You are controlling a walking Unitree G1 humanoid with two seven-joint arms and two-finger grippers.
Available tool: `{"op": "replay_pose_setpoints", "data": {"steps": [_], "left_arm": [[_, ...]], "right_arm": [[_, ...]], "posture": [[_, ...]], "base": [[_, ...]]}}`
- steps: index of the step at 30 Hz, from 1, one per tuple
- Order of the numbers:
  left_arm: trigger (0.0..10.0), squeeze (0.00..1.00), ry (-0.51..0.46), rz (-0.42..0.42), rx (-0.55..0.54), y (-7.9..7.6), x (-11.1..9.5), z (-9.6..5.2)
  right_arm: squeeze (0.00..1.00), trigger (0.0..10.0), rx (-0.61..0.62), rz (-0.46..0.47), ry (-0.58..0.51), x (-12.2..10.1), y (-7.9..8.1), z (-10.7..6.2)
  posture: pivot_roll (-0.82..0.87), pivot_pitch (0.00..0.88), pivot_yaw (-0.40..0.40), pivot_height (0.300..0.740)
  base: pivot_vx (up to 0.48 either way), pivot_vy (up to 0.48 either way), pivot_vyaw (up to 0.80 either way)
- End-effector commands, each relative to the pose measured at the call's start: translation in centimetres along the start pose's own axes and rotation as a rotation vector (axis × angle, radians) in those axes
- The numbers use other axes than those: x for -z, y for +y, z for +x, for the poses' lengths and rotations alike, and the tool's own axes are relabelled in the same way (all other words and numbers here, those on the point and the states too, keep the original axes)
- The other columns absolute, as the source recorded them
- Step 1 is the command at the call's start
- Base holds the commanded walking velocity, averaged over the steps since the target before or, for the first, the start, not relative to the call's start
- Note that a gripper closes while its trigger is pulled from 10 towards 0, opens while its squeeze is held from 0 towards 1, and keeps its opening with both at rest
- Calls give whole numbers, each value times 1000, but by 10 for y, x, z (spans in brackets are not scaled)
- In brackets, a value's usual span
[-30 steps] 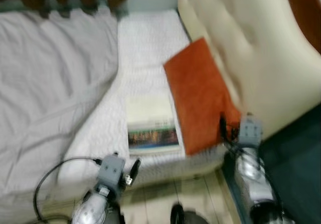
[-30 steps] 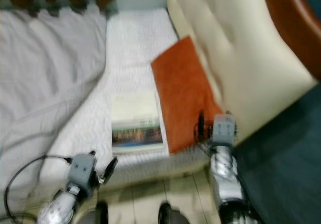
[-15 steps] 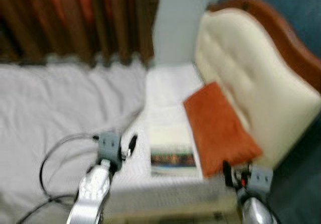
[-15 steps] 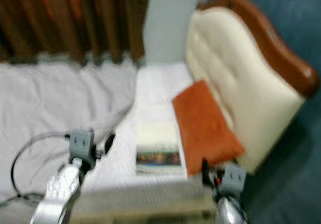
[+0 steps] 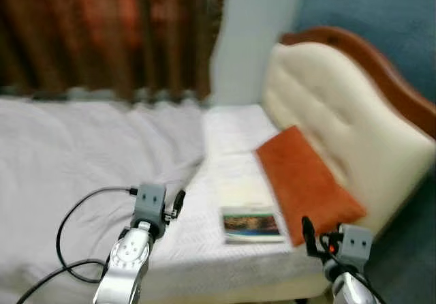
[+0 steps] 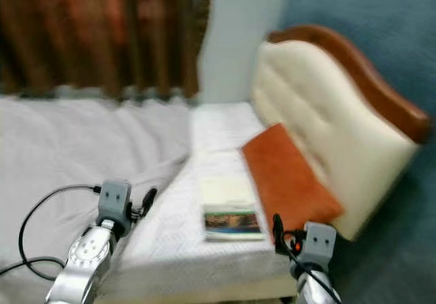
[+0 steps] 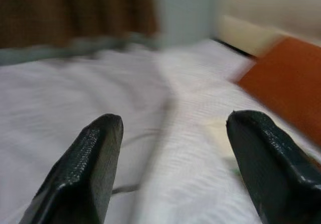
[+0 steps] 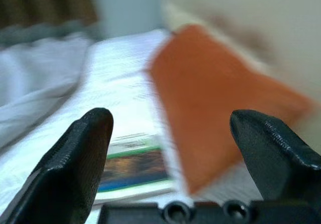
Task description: Clean up the room
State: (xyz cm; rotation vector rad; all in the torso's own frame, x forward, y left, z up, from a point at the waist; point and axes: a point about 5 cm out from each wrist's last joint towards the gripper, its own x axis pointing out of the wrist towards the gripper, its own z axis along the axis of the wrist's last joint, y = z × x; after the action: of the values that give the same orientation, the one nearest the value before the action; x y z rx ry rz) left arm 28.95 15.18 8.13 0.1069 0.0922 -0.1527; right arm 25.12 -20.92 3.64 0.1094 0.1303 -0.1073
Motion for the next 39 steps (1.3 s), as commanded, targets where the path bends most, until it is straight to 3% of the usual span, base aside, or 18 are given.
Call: {"op": "replay_pose_setpoints", "data": {"steps": [1, 8, 20, 27, 30, 32, 35, 37, 39], "left_arm": [[10000, 0, 45, -19, -49, 4, 11, -1], [10000, 0, 44, 42, -34, -7, 15, -6], [10000, 0, 57, 70, -30, 7, 15, -1], [10000, 0, 46, 72, -5, 6, 14, -2], [10000, 0, -14, 43, 18, 2, 7, -20], [10000, 0, -69, 29, 53, 3, -3, -45], [10000, 0, -78, -8, 92, 3, -5, -66], [10000, 0, -54, 4, 113, 3, -1, -66], [10000, 0, -59, 35, 107, 3, -1, -48]], "right_arm": [[0, 10000, -19, 1, -10, -5, 3, 5], [0, 10000, -88, 0, 3, -7, 7, 7], [0, 10000, -154, -50, 16, -5, 21, 14], [0, 10000, -139, -60, 13, -5, 18, 13], [0, 10000, -72, -91, -22, -10, 7, -2], [0, 10000, -54, -167, -26, -10, 0, -25], [0, 10000, -43, -201, 38, 2, -5, -47], [0, 10000, -20, -187, 68, 9, -9, -53], [0, 10000, -29, -192, 52, 9, -7, -41]], "posture": [[13, 0, -53, 740], [35, 0, -75, 740], [55, 4, -75, 740], [50, 10, -68, 740], [46, 12, -71, 740], [39, 13, -75, 740], [42, 12, -71, 740], [42, 8, -72, 740], [41, 0, -68, 740]], "base": [[0, 480, 0], [0, 480, 370], [0, 480, 202], [0, 480, -114], [0, 0, -800], [0, 0, -800], [0, 0, -267], [0, 0, 0], [0, 0, 0]]}}
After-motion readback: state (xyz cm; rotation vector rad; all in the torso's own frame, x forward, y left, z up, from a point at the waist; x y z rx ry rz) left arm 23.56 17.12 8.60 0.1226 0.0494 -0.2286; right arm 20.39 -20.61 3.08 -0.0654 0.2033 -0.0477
